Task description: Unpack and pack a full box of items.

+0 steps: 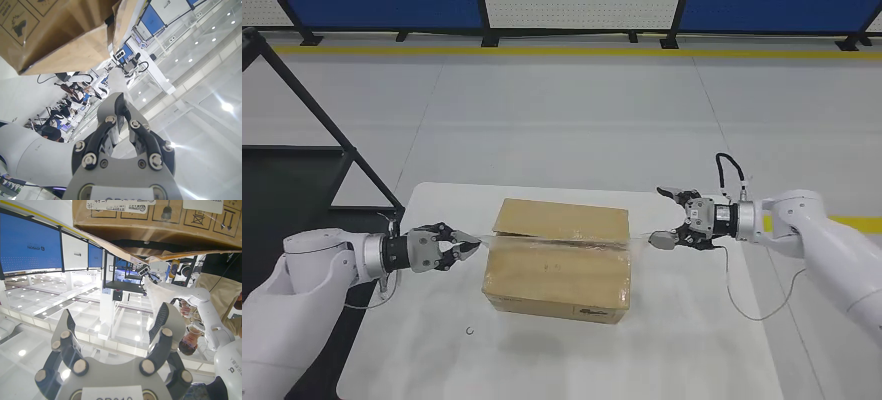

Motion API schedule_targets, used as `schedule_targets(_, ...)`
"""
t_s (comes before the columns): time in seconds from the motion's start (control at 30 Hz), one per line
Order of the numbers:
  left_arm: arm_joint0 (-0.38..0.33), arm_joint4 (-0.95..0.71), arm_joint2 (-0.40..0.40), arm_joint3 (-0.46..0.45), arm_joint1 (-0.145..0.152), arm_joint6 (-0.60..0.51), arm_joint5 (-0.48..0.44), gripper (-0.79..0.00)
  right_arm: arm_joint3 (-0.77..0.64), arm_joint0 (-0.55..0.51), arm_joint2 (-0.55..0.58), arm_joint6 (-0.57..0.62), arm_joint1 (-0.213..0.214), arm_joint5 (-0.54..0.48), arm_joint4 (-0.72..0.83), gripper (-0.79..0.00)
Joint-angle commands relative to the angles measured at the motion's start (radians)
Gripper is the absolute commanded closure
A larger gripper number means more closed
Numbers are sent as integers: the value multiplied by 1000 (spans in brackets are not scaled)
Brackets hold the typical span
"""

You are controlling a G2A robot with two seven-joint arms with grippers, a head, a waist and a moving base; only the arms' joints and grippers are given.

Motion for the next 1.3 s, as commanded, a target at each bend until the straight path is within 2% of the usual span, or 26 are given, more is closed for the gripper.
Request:
schedule_targets(0.0, -8, -19, 14, 12, -2, 7, 7, 0, 10, -4, 11, -11, -6, -4, 0, -785)
schedule_targets(0.4, -69, -131, 103, 89, -9, 45, 45, 0, 59, -32, 70, -53, -35, 26, -14, -785)
schedule_targets(0.73, -133, -187, 175, 157, -13, 76, 76, 0, 75, -76, 108, -31, -56, 28, -68, -785)
schedule_targets(1.27, -182, -205, 245, 258, -31, 52, 52, 0, 153, -107, 155, -11, -105, 28, -123, -785)
